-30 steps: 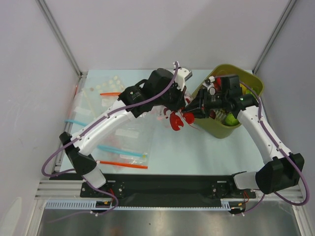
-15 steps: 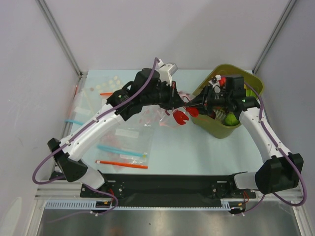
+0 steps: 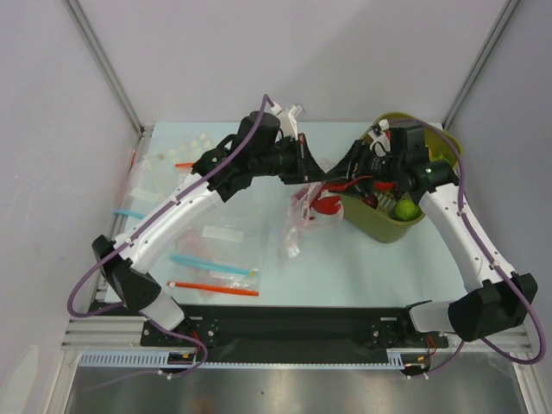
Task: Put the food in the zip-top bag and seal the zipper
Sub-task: Place the fake lobster in the zipper food storage bag.
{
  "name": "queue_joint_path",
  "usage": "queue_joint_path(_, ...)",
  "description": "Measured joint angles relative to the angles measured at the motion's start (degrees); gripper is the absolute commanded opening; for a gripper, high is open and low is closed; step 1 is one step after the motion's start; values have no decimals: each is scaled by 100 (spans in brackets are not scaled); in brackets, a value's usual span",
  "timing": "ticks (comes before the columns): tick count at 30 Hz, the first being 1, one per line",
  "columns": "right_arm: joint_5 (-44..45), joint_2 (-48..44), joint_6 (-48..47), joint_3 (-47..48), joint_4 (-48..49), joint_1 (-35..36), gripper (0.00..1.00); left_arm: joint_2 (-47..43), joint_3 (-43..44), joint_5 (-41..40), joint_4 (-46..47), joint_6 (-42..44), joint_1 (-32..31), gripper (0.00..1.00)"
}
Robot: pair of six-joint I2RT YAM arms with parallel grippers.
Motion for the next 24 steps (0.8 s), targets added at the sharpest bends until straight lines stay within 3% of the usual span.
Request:
queue_joint_path(8,538,-334,-474,85,-581,0,67,59,20,-79,-361,-251,387,0)
queue_joint_path(24,1167,-863,-1167,83,-1123,-184,57,57,24,-105,-411,-247,404,0)
